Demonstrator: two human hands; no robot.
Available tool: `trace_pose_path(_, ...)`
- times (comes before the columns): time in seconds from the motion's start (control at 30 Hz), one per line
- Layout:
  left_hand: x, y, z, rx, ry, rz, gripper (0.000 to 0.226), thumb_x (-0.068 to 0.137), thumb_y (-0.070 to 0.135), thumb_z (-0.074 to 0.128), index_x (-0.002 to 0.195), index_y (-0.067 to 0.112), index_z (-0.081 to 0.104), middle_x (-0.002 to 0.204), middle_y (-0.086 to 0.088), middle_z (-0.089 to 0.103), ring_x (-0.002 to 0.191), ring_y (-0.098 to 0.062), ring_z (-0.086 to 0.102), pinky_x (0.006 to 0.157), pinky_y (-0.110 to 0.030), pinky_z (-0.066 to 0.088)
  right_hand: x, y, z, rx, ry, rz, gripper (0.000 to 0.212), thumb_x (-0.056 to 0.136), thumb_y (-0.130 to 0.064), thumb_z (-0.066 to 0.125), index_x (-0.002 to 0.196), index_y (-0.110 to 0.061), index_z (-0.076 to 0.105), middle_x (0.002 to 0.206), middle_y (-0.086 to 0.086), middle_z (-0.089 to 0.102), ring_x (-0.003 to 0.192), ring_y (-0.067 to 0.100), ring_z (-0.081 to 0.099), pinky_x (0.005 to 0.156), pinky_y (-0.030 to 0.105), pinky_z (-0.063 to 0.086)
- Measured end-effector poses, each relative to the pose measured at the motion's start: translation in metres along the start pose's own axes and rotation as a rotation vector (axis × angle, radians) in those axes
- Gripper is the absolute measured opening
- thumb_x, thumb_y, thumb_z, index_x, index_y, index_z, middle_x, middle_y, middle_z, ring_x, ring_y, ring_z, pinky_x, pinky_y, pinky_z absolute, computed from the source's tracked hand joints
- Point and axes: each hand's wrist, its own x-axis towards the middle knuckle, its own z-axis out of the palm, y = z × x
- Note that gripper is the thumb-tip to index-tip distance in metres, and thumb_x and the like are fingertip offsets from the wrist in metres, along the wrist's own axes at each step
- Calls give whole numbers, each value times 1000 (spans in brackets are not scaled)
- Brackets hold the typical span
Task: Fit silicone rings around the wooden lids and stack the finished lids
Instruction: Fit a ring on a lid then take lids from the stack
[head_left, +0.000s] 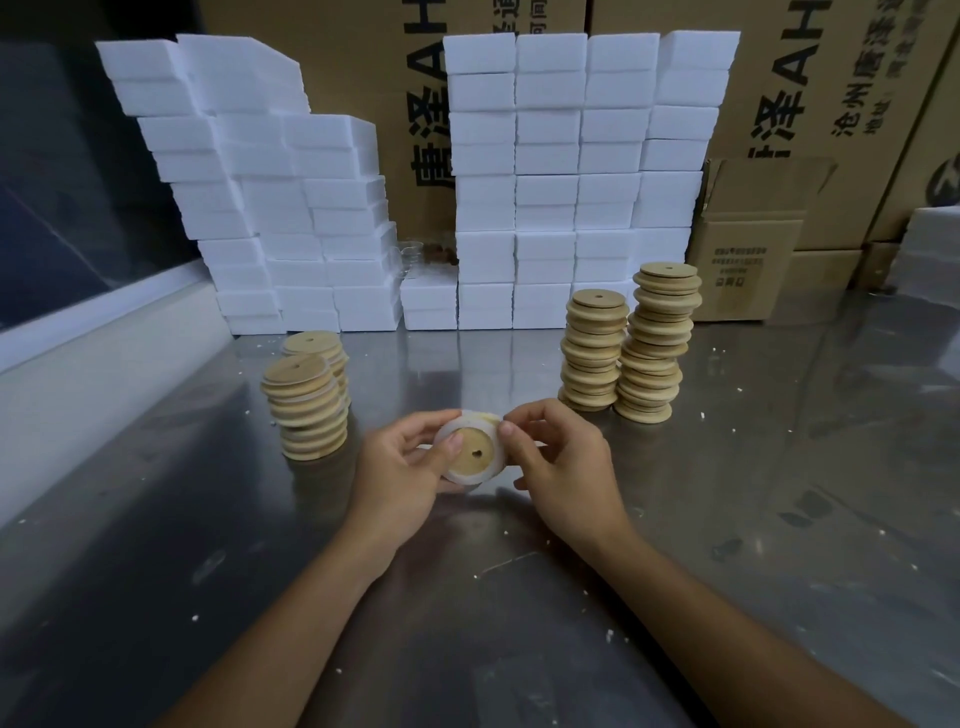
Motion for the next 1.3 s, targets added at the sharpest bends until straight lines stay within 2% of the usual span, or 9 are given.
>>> trace_pose_path(0.17,0,-1,-1,34,-1,25,26,83,6,73,89,31,75,89,-1,77,83,-21,74,67,-36,60,-2,-3,1,-9,-53,-62,19,87,-30,76,101,-17,72,94,-11,74,90,5,71,71,24,59)
trace_pose_path(0.23,0,-2,-1,53,-5,36,26,82,7,73,90,32,75,91,1,77,85,-19,74,69,-34,60,-3,-3,2,-53,-64,-93,15,87,-29,75,99,-20,72,93,-13,73,88,2,71,73,21,58)
trace_pose_path(0.37,-1,-4,1,76,4,32,27,82,6,73,90,31,74,97,0,76,89,-19,73,75,-38,60,-1,-1,-1,-104,-61,-125,4,92,-20,69,94,-18,72,89,-14,72,87,5,70,72,31,60)
trace_pose_path(0.5,-2,-1,3,-30,10,5,22,85,3,69,85,24,75,90,-6,76,81,-22,74,64,-38,61,-1,-1,-1,-63,-60,-100,4,94,-19,65,91,-19,67,85,-13,71,86,7,70,70,39,61)
trace_pose_path(0.6,-2,2,3,-56,30,-19,16,85,3,69,84,17,76,95,-7,76,80,-25,74,64,-42,61,0,1,0,-24,-53,-42,4,93,-16,66,89,-18,68,82,-6,73,82,12,72,72,45,61)
trace_pose_path(0.7,-3,4,3,-57,49,-12,12,84,2,71,87,12,76,95,-9,75,79,-26,74,61,-41,61,0,1,0,-6,-57,-25,5,91,-13,68,87,-15,68,79,-3,74,78,14,73,73,45,61)
trace_pose_path(0.87,-3,5,0,-46,79,4,4,82,-1,72,81,3,71,82,-6,74,75,-22,74,57,-39,60,0,0,0,11,-55,5,6,89,-8,69,84,-12,69,79,-1,74,76,13,73,73,44,62)
trace_pose_path(1.07,-2,4,-5,0,48,-6,16,84,1,70,74,12,70,79,-1,73,74,-16,73,56,-32,58,-1,-4,0,4,-83,52,4,88,-7,70,84,-9,71,79,2,75,76,15,74,76,44,61)
trace_pose_path(1.3,-1,6,-7,13,25,-32,12,85,1,70,75,9,69,80,-3,74,75,-18,73,60,-32,59,0,-6,-2,-39,-100,56,3,85,-8,70,84,-9,72,78,0,75,75,12,73,74,39,62)
